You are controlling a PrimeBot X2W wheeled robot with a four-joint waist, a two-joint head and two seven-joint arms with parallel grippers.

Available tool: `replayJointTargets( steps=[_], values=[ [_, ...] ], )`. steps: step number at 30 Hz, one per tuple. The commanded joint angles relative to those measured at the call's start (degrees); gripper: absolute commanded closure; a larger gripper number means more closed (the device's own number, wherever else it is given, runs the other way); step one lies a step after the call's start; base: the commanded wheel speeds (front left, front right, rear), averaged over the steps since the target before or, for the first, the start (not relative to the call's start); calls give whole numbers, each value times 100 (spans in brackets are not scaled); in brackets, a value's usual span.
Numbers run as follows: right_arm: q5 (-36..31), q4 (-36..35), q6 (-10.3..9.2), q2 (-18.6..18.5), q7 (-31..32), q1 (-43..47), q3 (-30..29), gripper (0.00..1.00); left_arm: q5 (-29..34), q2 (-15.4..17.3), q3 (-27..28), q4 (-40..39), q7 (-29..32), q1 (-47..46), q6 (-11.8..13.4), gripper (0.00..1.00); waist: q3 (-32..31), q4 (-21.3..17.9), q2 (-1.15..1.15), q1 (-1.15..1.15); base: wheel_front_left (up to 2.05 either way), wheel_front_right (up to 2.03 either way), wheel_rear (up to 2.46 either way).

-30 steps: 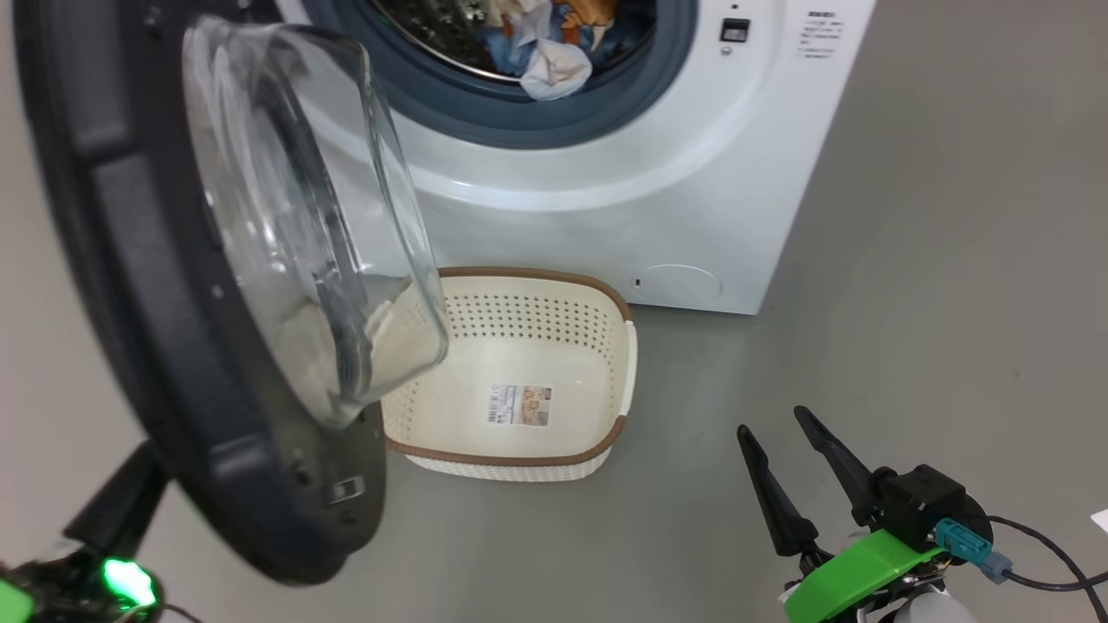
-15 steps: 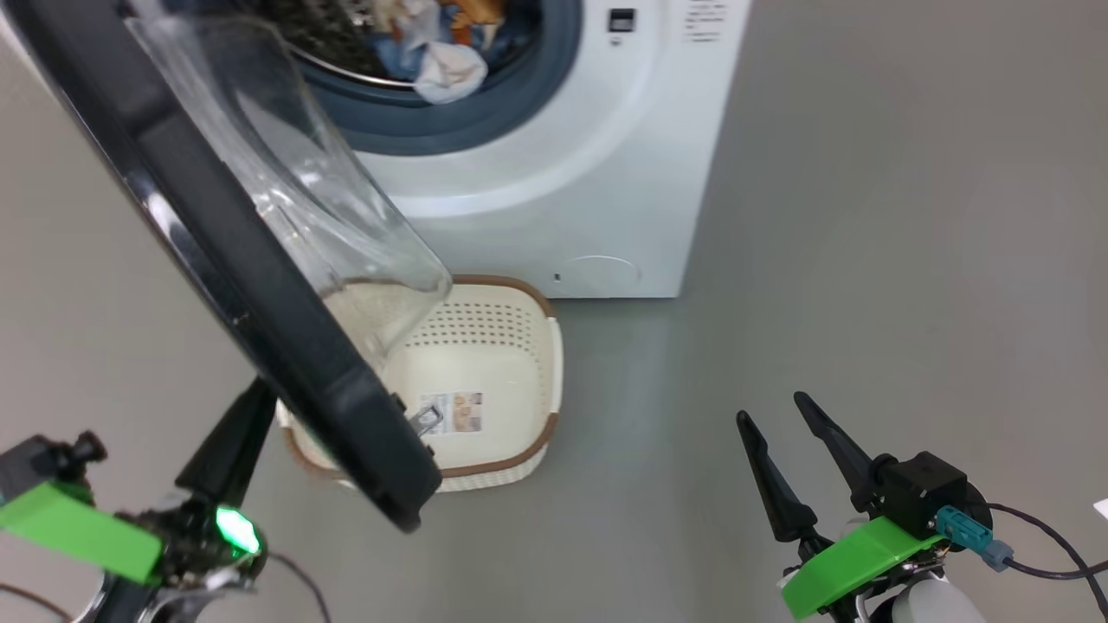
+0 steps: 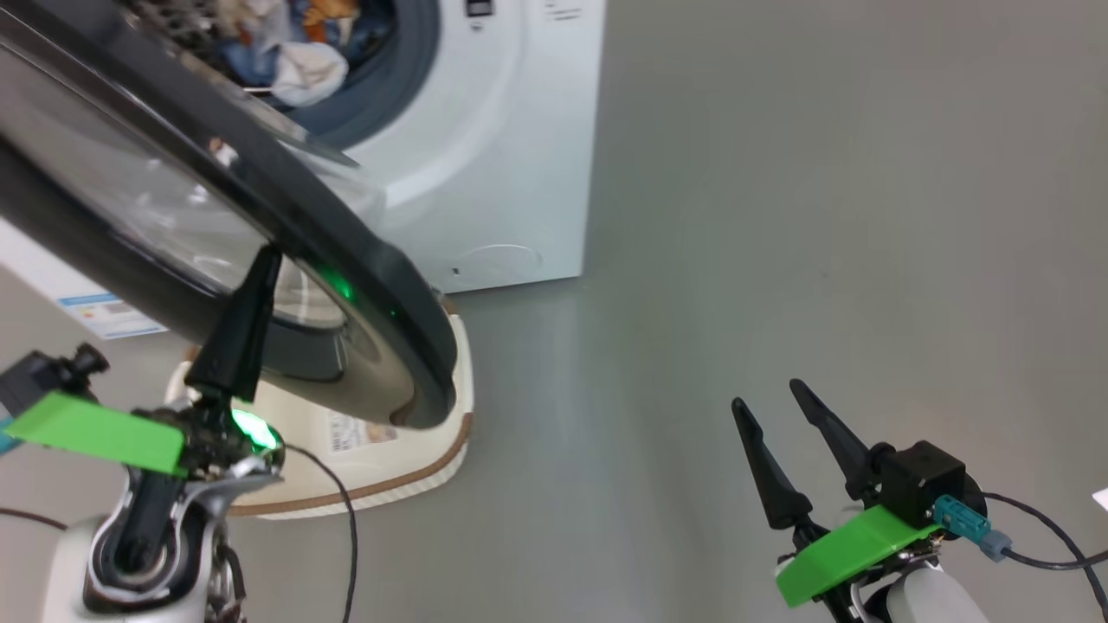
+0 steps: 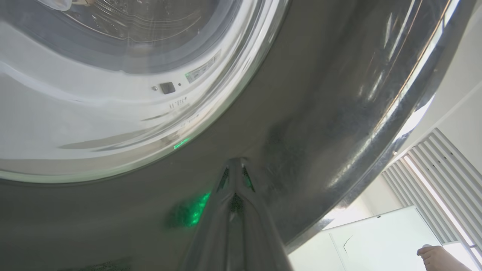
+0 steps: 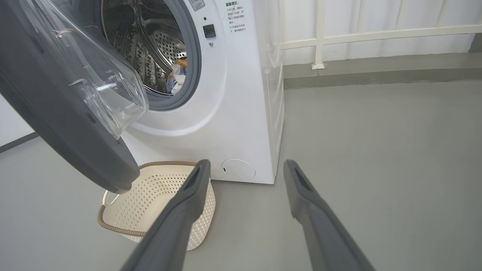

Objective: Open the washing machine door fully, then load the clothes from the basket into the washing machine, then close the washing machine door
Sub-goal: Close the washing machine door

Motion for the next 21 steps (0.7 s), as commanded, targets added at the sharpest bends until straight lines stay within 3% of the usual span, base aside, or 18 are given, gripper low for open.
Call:
replayJointTargets(
  steps=[1, 11, 21],
  values=[
    [88, -147, 36, 39, -28, -187, 124, 0, 60, 86, 107, -105, -34, -296, -67, 100, 130, -255, 0, 0, 0, 0, 0],
    [120, -178, 36, 90, -28, -292, 100, 0, 344, 85, 29, 543, -576, -1045, -67, 100, 348, -691, 0, 0, 0, 0, 0],
    [119, -168, 36, 139, -28, -356, 68, 0, 356, 94, 95, 1042, -876, -1533, -68, 100, 426, -812, 0, 0, 0, 0, 0]
  ],
)
